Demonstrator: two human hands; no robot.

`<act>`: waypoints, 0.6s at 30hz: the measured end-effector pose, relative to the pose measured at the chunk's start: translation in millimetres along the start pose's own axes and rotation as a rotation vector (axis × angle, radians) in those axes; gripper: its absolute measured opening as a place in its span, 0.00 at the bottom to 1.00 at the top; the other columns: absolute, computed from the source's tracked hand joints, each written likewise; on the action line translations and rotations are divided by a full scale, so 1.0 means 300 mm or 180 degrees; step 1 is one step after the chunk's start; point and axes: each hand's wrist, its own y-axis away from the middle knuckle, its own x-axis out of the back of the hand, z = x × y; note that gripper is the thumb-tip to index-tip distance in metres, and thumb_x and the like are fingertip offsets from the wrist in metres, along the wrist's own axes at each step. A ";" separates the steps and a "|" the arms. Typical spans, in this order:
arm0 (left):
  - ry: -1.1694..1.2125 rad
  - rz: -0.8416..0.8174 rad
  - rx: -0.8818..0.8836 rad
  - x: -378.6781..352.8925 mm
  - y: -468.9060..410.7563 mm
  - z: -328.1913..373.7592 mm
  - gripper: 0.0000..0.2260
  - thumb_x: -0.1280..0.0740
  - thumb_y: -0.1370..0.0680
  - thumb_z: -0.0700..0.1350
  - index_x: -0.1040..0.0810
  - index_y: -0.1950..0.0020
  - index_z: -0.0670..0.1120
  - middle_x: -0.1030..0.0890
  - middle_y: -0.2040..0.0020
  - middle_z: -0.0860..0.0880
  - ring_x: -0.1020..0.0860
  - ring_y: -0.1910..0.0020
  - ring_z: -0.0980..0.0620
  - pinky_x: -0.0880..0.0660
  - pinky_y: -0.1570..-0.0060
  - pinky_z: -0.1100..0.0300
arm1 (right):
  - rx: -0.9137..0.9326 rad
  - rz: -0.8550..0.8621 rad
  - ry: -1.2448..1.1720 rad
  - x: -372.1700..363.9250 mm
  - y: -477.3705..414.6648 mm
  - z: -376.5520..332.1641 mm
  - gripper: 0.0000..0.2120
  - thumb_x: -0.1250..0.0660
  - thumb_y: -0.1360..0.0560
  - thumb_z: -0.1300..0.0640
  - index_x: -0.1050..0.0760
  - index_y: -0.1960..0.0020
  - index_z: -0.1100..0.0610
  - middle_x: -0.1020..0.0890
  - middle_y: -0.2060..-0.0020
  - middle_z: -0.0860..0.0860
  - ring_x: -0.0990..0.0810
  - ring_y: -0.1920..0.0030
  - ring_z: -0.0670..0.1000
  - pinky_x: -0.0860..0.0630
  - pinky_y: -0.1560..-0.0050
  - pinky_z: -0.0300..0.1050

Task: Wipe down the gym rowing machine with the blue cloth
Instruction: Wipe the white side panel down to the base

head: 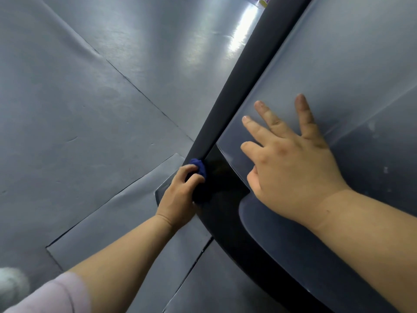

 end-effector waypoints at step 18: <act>-0.0463 -0.1072 0.0546 -0.069 0.176 -0.010 0.18 0.26 0.32 0.33 0.23 0.45 0.40 0.28 0.38 0.39 0.25 0.49 0.36 0.21 0.56 0.49 | 0.0165 -0.0066 0.0012 -0.066 0.107 -0.047 0.16 0.39 0.30 0.56 0.17 0.51 0.62 0.24 0.33 0.61 0.33 0.27 0.63 0.56 0.28 0.64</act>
